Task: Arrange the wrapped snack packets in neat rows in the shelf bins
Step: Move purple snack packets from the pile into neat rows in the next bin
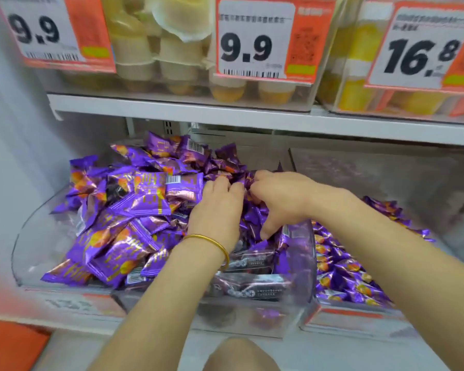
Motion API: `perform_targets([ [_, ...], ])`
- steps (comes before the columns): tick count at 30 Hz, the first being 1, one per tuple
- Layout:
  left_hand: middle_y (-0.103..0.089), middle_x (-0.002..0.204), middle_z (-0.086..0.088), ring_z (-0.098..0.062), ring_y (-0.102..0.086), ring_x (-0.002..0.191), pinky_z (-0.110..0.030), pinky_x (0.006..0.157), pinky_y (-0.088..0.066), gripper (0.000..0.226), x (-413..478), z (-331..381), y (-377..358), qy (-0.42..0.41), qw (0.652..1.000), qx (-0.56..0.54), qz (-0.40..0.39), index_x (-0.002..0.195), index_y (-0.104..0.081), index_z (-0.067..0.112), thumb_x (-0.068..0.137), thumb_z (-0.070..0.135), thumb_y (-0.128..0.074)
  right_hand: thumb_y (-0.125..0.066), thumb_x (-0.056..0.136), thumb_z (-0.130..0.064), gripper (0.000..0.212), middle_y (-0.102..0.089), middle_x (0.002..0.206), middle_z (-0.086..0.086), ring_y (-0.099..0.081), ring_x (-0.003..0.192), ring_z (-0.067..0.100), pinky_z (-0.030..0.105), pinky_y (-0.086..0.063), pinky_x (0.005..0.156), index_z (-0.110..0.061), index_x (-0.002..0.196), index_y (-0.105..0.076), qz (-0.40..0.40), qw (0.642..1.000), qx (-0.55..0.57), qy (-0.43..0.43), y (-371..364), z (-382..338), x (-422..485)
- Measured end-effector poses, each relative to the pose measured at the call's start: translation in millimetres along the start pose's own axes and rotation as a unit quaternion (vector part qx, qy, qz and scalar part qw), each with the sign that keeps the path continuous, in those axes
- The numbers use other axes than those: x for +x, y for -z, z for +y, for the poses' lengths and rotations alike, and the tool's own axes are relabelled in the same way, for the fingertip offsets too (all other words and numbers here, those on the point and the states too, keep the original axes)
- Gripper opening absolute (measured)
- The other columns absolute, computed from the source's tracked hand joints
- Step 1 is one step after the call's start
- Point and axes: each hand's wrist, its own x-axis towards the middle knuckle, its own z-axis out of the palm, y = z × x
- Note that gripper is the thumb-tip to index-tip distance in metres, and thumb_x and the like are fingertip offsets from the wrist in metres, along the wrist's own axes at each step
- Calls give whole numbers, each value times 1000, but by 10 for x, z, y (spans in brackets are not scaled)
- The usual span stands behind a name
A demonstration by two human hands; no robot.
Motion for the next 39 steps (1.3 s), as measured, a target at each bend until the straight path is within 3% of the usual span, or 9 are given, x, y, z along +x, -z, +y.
perform_targets([
  [7,-35,107,-5,-27,-50,96,-32,84,-40,41,-38,-81,78,-5,986,-165,32,111,-57,9,78,27,-73,-70,71,-19,29,-47,95,2,-54,84,26,36,-48,69,-13,95,-54,146,982,121,-23,-86,16,-78],
  [14,-60,65,-5,-13,-46,56,-24,55,-36,30,-87,-88,170,28,931,-365,5,75,-60,10,85,38,-64,-63,69,0,30,-66,111,-1,-62,99,18,42,-49,86,-27,76,-49,251,877,410,-12,-69,57,-500],
  [17,-64,66,-12,-13,-54,47,-20,45,-36,32,-125,-44,200,48,906,-418,-49,78,-57,7,92,35,-55,-63,70,4,30,-67,93,-2,-63,85,18,41,-52,81,-23,80,-55,280,846,453,-28,-112,85,-578],
  [22,-51,81,-16,-31,-58,73,-32,52,-51,15,-125,-15,214,94,808,-569,-120,87,-53,7,96,18,-49,-63,79,-1,29,-62,85,-7,-57,69,13,23,-47,66,-25,89,-51,376,792,476,-71,-179,72,-663],
  [26,-55,103,-26,-28,-57,82,-21,45,-51,18,-122,58,276,137,701,-689,-124,108,-56,-5,95,2,-46,-56,77,3,33,-59,94,-9,-56,84,9,29,-46,74,-25,96,-56,399,827,394,-38,-242,-64,-650],
  [30,-64,84,-11,-21,-65,63,-27,49,-55,35,-127,102,366,178,586,-780,-125,103,-59,1,99,30,-41,-48,68,-5,38,-58,99,-13,-53,88,7,20,-41,75,-22,98,-63,382,847,369,17,-265,-165,-620],
  [32,-68,86,-7,-18,-67,65,-30,58,-58,37,-130,96,360,172,594,-774,-139,98,-62,7,97,38,-42,-44,66,-7,41,-60,99,-18,-55,85,4,19,-45,72,-26,100,-57,356,820,449,11,-252,-199,-645],
  [36,-58,97,-7,-20,-60,89,-32,68,-59,15,-162,88,347,124,612,-766,-154,102,-62,8,93,15,-52,-42,77,7,38,-67,95,-4,-62,76,19,32,-52,76,-23,99,-48,359,727,585,-1,-239,-201,-659],
  [39,-58,97,-7,-12,-58,86,-33,69,-59,28,-184,43,365,91,622,-764,-144,119,-57,3,91,6,-53,-48,85,4,40,-59,101,-4,-62,69,17,43,-53,77,-31,104,-48,391,723,567,-49,-241,-173,-620],
])
